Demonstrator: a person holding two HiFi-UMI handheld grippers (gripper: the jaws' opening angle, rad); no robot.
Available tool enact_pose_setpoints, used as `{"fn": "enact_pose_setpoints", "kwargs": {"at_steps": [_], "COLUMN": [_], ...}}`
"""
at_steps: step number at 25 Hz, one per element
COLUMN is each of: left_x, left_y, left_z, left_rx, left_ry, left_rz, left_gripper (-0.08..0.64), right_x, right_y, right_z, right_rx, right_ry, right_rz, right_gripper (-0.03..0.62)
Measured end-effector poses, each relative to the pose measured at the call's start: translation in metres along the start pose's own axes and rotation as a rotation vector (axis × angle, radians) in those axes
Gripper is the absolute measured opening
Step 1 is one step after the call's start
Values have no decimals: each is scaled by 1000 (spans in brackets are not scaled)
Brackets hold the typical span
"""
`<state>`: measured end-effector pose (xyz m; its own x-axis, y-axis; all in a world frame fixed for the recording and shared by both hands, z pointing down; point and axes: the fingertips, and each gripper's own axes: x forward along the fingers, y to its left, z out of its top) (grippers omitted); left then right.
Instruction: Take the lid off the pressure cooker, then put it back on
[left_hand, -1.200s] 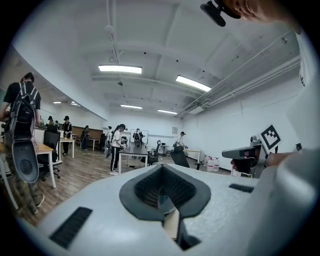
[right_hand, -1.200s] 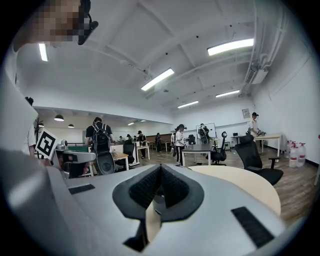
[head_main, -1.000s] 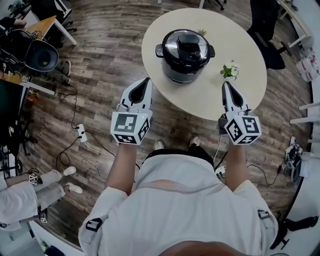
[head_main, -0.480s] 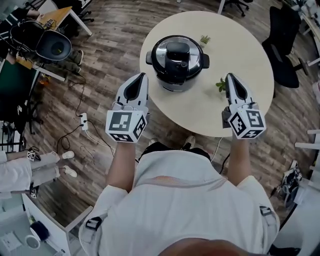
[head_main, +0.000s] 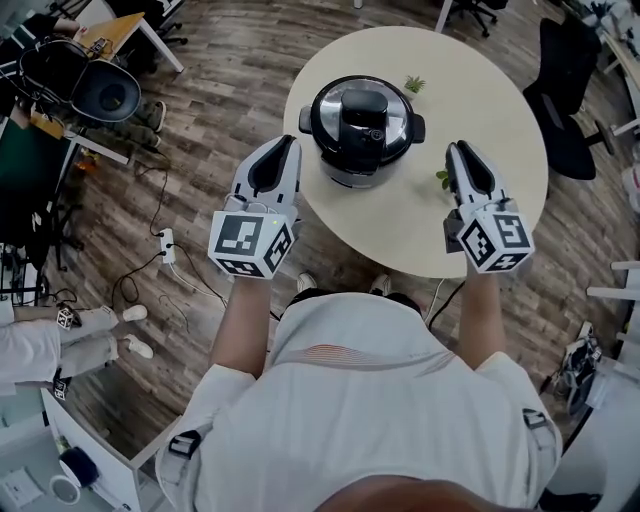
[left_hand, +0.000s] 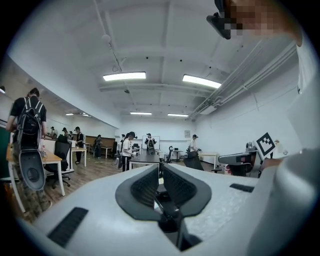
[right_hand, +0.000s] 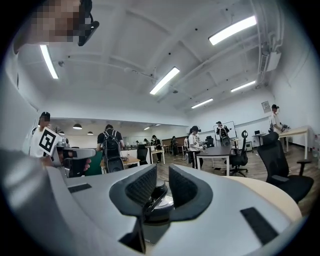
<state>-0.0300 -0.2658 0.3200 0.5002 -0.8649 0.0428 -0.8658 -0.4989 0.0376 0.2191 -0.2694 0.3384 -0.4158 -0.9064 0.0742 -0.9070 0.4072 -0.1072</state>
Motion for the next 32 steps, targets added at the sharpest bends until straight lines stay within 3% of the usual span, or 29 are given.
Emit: {"fn": "enact_pose_setpoints", "kwargs": {"at_steps": [2,4,7,10,17,22,27,32], "left_x": [-1,-2,0,0,-3,-11,-15,-19], "left_y": [4,7,7,9,14,22,27,30], "left_z": [4,3,1,1,-1,-8,-17,-23], "left_rx": [-10,-26,-62,-90,-76,-71,-85,-108], "left_ry": [-13,-13,-8,-11,1,-4,-1,-6], "left_rz": [-30,-54,-103,-123,-101,-69,-50,-38], "left_gripper": [68,145,305,369,414,414,413,413], "right_x": [4,7,11,13,29,74,127,176], "right_y": [8,17,23,23,23,46,58,59], "right_z": [1,1,1,-1,-6,-15,-35,-74], "right_rx": [-22,-40,-47,-32,-92,-205,-319,-456], "right_ry": [5,10,28,47,141,312,461,705], "right_rz": [9,24,36,38,114,303,411,539], "right_gripper": [110,226,365,445,476,474,474,474]}}
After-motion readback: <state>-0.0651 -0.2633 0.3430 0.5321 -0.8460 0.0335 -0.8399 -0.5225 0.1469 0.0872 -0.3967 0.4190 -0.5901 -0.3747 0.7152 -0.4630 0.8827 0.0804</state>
